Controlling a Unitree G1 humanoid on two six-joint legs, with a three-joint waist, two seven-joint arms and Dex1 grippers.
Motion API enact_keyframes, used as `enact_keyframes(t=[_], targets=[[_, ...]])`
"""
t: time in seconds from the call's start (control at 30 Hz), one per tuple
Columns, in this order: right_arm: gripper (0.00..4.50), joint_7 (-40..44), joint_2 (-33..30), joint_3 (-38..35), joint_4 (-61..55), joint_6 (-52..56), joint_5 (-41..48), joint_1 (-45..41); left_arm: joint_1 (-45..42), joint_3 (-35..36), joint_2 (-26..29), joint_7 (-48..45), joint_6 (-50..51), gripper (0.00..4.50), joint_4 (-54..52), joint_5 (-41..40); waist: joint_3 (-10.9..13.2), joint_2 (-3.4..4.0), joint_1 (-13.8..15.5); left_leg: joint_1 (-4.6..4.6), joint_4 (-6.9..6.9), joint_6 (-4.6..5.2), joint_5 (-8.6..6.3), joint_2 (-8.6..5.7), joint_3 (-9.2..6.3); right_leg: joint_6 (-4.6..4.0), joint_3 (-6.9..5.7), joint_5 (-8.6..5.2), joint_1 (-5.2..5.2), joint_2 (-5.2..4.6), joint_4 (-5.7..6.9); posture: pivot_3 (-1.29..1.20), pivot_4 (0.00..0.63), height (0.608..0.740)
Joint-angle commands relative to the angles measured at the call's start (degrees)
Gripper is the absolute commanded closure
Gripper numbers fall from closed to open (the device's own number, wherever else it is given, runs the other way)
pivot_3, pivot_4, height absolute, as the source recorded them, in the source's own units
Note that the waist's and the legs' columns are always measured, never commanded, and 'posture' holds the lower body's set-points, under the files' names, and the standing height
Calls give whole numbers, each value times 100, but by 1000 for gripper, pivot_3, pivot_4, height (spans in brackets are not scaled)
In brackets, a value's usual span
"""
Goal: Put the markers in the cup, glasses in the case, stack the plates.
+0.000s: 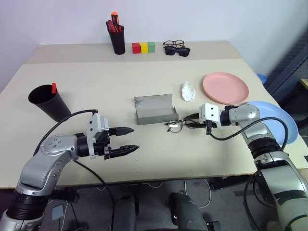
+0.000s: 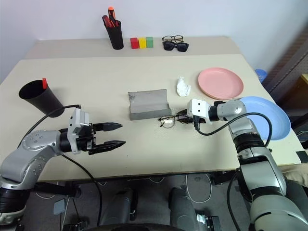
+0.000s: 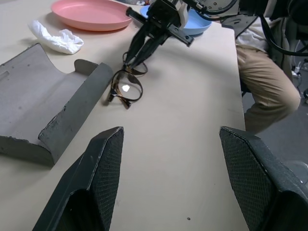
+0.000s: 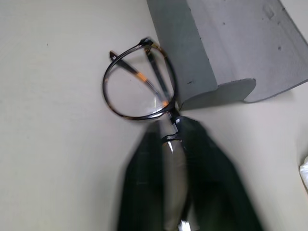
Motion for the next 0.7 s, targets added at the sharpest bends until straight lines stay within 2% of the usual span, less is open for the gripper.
enact_keyframes(t=[0.03,0.7], targets=[[1786,-100,-17,-99,-2,-129,6,-179,51,78,58,-2,-74,1264,-138,-41,0,0,0,0,0,0,0,0,0,0,0,0,0,0,0,0,150,740],[1786,71,327,41,627,-237,-114,-413,285,159,89,124,-58,1264,-321,-72,1,1,-3,0,-1,0,0,0,0,0,0,0,0,0,0,0,150,740]])
